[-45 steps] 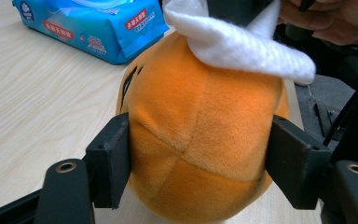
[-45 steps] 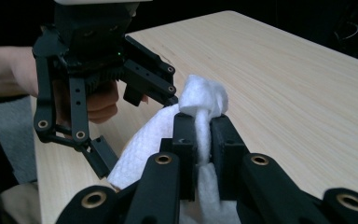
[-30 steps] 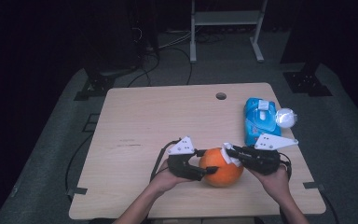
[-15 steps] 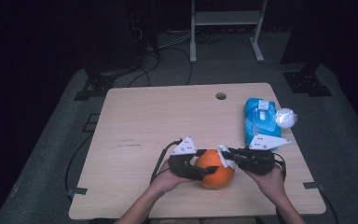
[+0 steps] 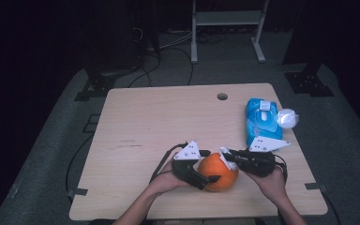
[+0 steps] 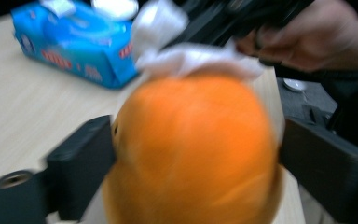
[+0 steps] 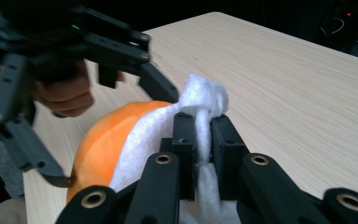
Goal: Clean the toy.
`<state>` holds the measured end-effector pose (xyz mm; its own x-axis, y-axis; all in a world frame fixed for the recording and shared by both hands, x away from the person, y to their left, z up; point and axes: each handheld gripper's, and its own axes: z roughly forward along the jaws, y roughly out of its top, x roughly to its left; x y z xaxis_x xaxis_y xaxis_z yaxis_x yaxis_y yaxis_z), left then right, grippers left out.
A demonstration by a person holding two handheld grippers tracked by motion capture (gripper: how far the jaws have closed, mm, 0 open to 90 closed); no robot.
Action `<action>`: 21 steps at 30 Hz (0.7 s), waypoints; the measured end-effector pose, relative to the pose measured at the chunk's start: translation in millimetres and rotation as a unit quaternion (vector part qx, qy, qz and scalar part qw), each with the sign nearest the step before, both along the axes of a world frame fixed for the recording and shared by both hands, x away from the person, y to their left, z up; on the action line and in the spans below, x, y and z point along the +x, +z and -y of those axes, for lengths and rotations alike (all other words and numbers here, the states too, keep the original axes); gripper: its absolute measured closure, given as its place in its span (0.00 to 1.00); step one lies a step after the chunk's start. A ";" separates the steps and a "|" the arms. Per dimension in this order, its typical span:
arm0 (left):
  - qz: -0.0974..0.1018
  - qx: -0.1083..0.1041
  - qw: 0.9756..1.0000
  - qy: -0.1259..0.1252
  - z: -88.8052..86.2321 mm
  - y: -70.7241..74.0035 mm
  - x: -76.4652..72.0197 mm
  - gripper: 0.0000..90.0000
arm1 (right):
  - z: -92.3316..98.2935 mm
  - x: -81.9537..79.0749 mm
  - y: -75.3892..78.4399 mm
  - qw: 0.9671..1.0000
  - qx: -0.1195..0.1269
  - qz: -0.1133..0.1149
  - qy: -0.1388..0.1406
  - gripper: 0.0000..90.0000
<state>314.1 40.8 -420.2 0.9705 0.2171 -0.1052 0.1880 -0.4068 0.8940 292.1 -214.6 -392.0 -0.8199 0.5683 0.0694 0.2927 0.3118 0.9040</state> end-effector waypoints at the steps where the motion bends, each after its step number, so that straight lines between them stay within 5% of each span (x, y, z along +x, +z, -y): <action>1: -0.002 -0.006 1.000 -0.001 -1.1 -4.9 1.8 0.08 | -0.1 0.3 -0.4 1.000 0.000 0.001 0.000 0.90; 3: -0.003 -0.009 1.000 -0.001 -0.5 -8.8 2.9 0.08 | 0.0 1.0 -0.8 1.000 0.002 -0.001 0.000 0.90; 9: -0.002 -0.001 0.999 0.032 -1.4 3.1 -1.1 0.34 | 1.9 -1.8 5.4 1.000 0.007 0.008 -0.005 0.90; 16: -0.028 -0.003 0.997 0.068 -3.6 12.0 -0.9 0.35 | -6.0 -11.8 17.8 0.999 0.025 0.028 0.016 0.90; 21: -0.029 0.010 0.998 0.048 0.8 5.6 -2.7 0.29 | -8.4 -7.8 8.2 1.000 0.009 0.019 0.015 0.90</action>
<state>311.3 40.0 -414.6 0.9376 0.3115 -0.1545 0.2775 -0.4026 0.8723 284.3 -206.2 -383.8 -0.8387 0.5425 0.0482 0.2496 0.3043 0.9193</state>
